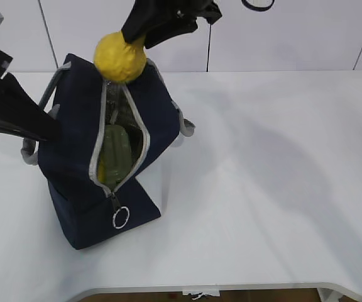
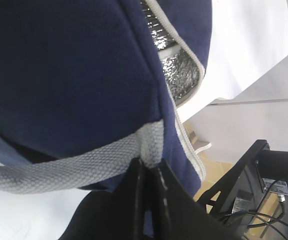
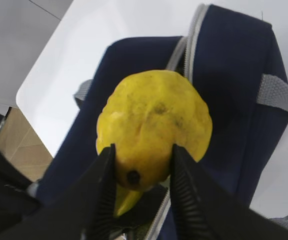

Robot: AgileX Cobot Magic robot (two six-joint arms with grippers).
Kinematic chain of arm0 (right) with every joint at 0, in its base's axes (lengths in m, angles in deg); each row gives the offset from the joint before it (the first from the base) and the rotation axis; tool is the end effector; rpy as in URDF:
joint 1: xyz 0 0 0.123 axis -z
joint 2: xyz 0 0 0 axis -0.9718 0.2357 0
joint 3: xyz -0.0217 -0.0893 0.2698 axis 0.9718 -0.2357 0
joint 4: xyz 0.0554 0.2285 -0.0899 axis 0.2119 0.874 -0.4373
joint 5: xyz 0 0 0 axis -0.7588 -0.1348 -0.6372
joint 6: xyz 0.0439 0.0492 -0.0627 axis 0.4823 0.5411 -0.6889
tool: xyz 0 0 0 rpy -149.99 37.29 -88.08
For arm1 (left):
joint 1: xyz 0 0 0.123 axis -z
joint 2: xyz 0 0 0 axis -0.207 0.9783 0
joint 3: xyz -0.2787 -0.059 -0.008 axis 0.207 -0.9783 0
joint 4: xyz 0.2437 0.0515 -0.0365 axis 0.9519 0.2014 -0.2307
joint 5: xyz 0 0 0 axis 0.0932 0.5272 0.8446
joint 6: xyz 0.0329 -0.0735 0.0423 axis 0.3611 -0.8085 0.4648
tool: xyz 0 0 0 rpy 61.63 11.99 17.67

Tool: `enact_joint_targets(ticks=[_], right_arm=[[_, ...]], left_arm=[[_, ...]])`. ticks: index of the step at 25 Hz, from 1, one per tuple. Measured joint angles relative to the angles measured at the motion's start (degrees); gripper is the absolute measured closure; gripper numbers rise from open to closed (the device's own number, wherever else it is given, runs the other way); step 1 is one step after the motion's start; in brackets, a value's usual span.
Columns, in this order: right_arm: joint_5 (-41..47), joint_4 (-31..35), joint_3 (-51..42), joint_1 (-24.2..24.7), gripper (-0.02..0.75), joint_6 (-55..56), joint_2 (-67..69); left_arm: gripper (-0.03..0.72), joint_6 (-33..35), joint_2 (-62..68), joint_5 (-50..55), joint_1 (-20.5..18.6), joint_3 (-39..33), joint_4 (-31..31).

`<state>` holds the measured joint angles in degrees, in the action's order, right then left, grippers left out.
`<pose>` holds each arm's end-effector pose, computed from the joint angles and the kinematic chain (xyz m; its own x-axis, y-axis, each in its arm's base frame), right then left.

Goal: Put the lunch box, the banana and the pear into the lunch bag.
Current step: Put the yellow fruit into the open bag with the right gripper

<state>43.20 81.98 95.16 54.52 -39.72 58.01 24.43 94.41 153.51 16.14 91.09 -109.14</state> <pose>0.4103 0.2205 0.3518 -0.7915 -0.2933 -0.5363 -0.5753 0.6538 0.4915 0.2722 -0.0836 0.2939 -0.9388 0.1296 -0.3191 0.3159 0.6928 -0.6482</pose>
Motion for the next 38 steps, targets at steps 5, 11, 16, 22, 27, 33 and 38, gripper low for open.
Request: enact_joint_targets(ticks=[5,11,16,22,27,33,38], right_arm=[[0.0,0.0,0.0,-0.9,0.479,0.0,2.2],[-0.1,-1.5,0.0,-2.0,0.48,0.0,5.0],[-0.1,-4.9,0.0,-2.1,0.48,0.0,5.4],[-0.1,-5.0,0.0,-2.3,0.479,0.0,5.4],[-0.1,-5.0,0.0,-2.5,0.453,0.0,5.4],[-0.2,-5.0,0.0,-2.5,0.277,2.5,5.4],[-0.2,-6.1,0.4,-2.5,0.237,2.4,3.8]], left_arm=[[0.694,0.0,0.0,0.1,0.0,0.0,-0.5],[0.694,0.0,0.0,0.2,0.0,0.0,-0.9],[0.694,0.0,0.0,0.3,0.0,0.0,-1.9],[0.694,0.0,-0.1,0.3,0.0,0.0,-2.2],[0.694,0.0,-0.1,0.3,0.0,0.0,-2.2],[0.694,0.0,-0.1,0.3,0.0,0.0,-2.2],[0.694,0.0,-0.1,0.3,0.0,0.0,-2.3]])
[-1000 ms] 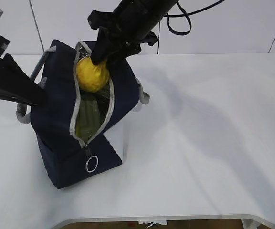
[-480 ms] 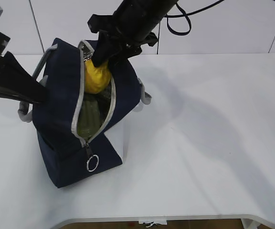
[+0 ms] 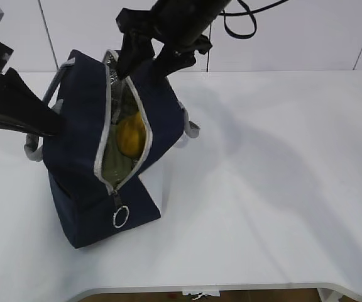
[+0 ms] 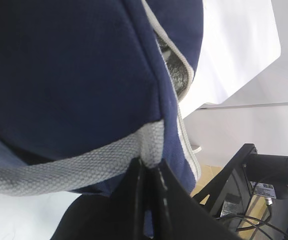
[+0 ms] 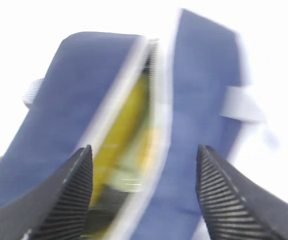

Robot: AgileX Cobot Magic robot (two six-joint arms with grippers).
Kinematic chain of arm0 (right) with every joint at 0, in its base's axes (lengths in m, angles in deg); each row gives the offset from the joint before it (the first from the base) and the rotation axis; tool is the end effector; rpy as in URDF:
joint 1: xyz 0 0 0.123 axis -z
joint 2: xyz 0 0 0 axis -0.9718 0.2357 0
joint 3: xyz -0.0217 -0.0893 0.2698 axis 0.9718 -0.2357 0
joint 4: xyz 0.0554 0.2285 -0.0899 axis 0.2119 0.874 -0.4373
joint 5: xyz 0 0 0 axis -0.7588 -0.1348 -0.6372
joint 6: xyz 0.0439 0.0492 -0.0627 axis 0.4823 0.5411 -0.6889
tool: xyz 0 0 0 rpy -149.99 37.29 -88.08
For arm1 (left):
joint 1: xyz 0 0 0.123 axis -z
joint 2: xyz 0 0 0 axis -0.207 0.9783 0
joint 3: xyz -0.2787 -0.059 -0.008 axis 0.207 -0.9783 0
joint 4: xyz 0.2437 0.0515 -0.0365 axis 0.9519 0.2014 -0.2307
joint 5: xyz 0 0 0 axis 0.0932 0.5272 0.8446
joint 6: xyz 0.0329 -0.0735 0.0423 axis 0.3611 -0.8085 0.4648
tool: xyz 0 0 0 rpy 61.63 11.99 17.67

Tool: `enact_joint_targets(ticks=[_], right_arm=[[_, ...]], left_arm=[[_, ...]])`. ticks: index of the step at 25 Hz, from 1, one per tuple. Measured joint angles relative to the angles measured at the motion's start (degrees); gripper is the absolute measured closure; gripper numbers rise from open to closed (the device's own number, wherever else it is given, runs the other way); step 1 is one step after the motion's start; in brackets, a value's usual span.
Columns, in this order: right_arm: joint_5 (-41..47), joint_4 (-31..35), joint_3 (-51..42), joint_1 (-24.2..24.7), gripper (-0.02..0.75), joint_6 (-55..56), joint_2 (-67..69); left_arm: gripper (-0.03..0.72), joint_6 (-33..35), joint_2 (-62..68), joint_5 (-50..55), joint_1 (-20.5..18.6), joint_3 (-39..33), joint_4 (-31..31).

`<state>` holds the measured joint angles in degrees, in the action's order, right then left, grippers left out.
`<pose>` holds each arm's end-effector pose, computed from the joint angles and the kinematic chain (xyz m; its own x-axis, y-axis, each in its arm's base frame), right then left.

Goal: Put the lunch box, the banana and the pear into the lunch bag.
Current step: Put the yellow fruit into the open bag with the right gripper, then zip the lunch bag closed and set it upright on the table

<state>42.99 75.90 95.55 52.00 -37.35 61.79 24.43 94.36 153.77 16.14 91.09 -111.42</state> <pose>0.4171 0.2376 0.3177 -0.8124 -0.3441 -0.4708 -0.5537 0.7082 0.4380 0.2722 -0.0859 0.2966 -0.9414 0.1096 -0.3191 0.3072 0.6696 -0.6762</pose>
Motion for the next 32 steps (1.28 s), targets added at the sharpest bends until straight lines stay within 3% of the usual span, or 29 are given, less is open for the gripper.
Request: enact_joint_targets(ticks=[10,23,25,29,32], right_arm=[[0.0,-11.0,2.6,0.2,0.236,0.4,-1.6],[0.0,-12.3,2.4,0.2,0.258,0.7,3.7],[0.0,-12.7,2.4,0.2,0.332,0.7,3.7],[0.0,-12.8,2.4,0.2,0.625,0.4,3.7],[0.0,-12.9,2.4,0.2,0.725,-0.1,3.7]], left_arm=[[0.694,0.0,0.0,0.0,0.0,0.0,0.0],[0.694,0.0,0.0,0.0,0.0,0.0,0.2],[0.694,0.0,0.0,0.0,0.0,0.0,0.2],[0.694,0.0,0.0,0.0,0.0,0.0,0.2],[0.694,0.0,0.0,0.0,0.0,0.0,-1.0]])
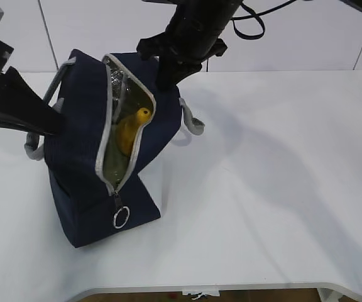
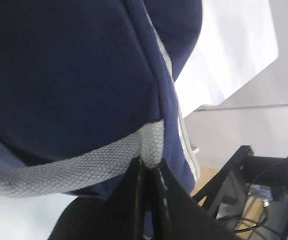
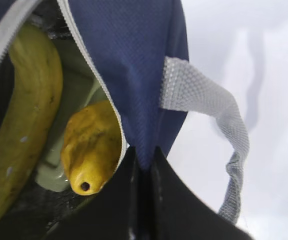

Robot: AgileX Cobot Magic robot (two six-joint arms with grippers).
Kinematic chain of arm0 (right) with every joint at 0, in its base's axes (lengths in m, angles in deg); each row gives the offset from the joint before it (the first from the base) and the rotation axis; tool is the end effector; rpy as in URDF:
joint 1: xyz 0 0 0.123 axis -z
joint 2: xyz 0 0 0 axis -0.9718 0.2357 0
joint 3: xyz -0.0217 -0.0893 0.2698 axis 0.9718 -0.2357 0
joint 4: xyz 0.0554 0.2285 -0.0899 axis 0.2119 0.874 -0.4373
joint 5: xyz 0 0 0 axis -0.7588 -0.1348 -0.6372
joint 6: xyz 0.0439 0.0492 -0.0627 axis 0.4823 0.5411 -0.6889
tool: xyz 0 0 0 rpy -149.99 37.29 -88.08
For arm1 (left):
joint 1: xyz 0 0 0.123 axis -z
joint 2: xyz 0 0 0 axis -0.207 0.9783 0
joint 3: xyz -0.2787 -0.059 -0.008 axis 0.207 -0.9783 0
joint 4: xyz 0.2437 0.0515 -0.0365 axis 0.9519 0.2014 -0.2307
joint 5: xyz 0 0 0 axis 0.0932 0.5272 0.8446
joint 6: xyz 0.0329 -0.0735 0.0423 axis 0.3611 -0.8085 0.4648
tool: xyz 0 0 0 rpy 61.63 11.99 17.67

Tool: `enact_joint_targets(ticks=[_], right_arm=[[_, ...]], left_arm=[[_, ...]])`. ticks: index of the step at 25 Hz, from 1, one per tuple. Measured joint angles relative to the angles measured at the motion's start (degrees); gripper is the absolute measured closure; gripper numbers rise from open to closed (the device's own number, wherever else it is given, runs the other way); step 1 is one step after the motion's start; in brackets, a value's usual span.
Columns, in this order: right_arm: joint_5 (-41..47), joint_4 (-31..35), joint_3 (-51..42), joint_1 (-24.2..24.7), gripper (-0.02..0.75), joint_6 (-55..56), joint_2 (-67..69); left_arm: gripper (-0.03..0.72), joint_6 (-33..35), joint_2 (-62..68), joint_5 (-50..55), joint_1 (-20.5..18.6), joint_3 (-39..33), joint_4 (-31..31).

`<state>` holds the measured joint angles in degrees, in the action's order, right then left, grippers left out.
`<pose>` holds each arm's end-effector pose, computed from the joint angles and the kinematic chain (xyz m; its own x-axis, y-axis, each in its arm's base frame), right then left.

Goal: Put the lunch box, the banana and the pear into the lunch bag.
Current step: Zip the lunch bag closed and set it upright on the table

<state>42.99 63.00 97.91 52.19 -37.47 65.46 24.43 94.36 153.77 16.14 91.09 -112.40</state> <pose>0.4375 0.2256 0.2904 -0.7905 -0.4185 -0.4472 -0.5558 0.7970 0.2364 0.2725 -0.0868 0.2977 -0.9423 0.0997 -0.3197 0.3031 0.6599 -0.6875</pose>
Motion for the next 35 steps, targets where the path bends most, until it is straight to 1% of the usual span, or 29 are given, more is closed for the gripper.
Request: enact_joint_targets(ticks=[3,8,12,17,22,24,27,30,35], right_arm=[[0.0,-1.1,0.0,0.0,0.732,0.0,0.0],[0.2,-8.6,0.0,0.0,0.733,5.5,-1.7],[0.6,-10.7,-0.9,0.5,0.734,7.7,-4.0],[0.7,-13.5,-5.2,1.2,0.734,9.2,-7.5],[1.1,-15.2,-8.6,2.0,0.734,11.3,-11.0],[1.1,-16.9,-9.7,2.0,0.734,13.4,-12.9],[1.1,-18.9,-11.6,2.2,0.734,17.0,-15.5],[1.1,-19.1,-13.7,2.4,0.734,19.2,-16.8],[1.1,-14.9,-15.6,2.6,0.734,20.9,-17.0]], left_arm=[[0.694,0.0,0.0,-0.1,0.0,0.0,-2.7],[0.694,0.0,0.0,-0.1,1.0,0.0,-6.0],[0.694,0.0,0.0,-2.0,3.5,0.0,-6.8],[0.694,0.0,0.1,-4.6,6.8,0.0,-7.1],[0.694,0.0,0.9,-8.3,7.6,0.0,-8.4],[0.694,1.1,2.0,-10.1,7.6,0.0,-10.4],[0.694,4.9,4.6,-11.6,7.7,0.0,-15.4],[0.694,8.3,7.0,-11.8,7.9,0.0,-20.1],[0.694,9.4,10.6,-10.4,9.0,3.7,-20.2]])
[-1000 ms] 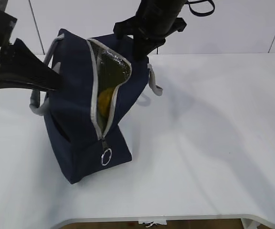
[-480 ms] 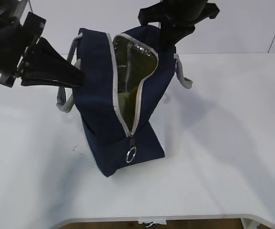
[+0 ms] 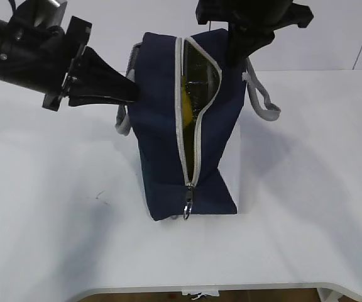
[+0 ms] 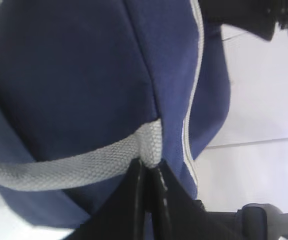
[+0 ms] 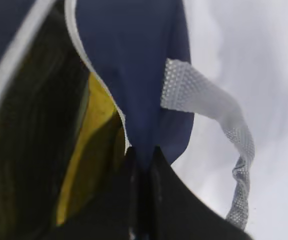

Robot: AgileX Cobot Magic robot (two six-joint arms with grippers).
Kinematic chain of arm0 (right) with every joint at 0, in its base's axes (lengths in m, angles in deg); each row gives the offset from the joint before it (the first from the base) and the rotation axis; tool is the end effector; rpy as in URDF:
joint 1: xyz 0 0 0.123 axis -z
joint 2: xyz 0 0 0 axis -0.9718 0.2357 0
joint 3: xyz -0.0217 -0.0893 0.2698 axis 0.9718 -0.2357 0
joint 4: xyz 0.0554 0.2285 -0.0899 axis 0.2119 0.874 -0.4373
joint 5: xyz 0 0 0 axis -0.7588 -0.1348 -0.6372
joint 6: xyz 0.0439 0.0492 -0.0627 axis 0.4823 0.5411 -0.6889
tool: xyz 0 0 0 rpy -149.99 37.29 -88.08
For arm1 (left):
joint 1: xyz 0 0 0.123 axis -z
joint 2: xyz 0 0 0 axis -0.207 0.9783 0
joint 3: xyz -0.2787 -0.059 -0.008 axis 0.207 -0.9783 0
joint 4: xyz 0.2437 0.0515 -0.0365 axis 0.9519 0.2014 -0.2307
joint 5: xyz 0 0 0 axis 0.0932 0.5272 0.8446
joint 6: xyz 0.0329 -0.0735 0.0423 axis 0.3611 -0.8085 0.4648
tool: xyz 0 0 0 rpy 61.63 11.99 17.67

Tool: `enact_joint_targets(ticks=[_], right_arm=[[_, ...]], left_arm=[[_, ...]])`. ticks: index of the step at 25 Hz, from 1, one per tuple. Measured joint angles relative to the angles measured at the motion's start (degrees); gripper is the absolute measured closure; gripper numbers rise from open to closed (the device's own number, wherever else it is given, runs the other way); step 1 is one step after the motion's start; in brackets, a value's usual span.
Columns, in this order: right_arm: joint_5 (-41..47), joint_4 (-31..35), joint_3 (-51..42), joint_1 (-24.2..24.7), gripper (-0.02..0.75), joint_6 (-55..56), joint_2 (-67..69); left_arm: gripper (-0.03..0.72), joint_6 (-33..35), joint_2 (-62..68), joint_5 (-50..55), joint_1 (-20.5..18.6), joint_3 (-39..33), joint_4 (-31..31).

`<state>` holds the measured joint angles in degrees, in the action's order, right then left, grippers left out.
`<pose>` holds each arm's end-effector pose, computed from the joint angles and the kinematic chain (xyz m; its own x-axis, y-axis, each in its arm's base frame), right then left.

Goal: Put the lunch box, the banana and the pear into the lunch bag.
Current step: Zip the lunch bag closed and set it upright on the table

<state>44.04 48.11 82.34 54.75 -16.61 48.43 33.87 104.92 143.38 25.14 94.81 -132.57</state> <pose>0.3932 0.1608 0.3451 -0.9054 -0.1262 -0.4054 -0.1964 0.9710 0.1362 0.3141 -0.1489 0.2799 -0.9218 -0.0075 -0.3877 0.3348 0.4890 -0.8055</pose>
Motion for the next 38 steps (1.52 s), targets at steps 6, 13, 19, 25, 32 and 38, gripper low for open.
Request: enact_joint_targets(ticks=[6,13,19,25,32,38], right_arm=[[-0.1,0.6,-0.3,0.0,0.734,0.2,-0.1],[-0.1,-0.1,-0.4,0.0,0.732,0.2,-0.1],[-0.2,0.0,-0.4,0.0,0.655,0.4,-0.1],[-0.6,0.5,-0.4,0.0,0.35,0.4,-0.4],[-0.7,5.8,-0.4,0.0,0.311,-2.7,-2.4],[-0.7,6.0,-0.4,0.0,0.311,-4.5,-7.2]], left_arm=[[0.694,0.1,4.1,1.2,2.5,6.3,1.5],[0.694,0.0,4.9,0.9,2.8,6.6,2.3],[0.6,-1.0,4.9,0.9,2.8,6.6,3.6],[0.354,-1.2,4.9,1.8,2.8,6.6,3.8],[0.303,-5.4,2.3,7.3,1.6,9.5,11.1],[0.301,-14.8,-0.2,11.2,1.3,14.5,21.8]])
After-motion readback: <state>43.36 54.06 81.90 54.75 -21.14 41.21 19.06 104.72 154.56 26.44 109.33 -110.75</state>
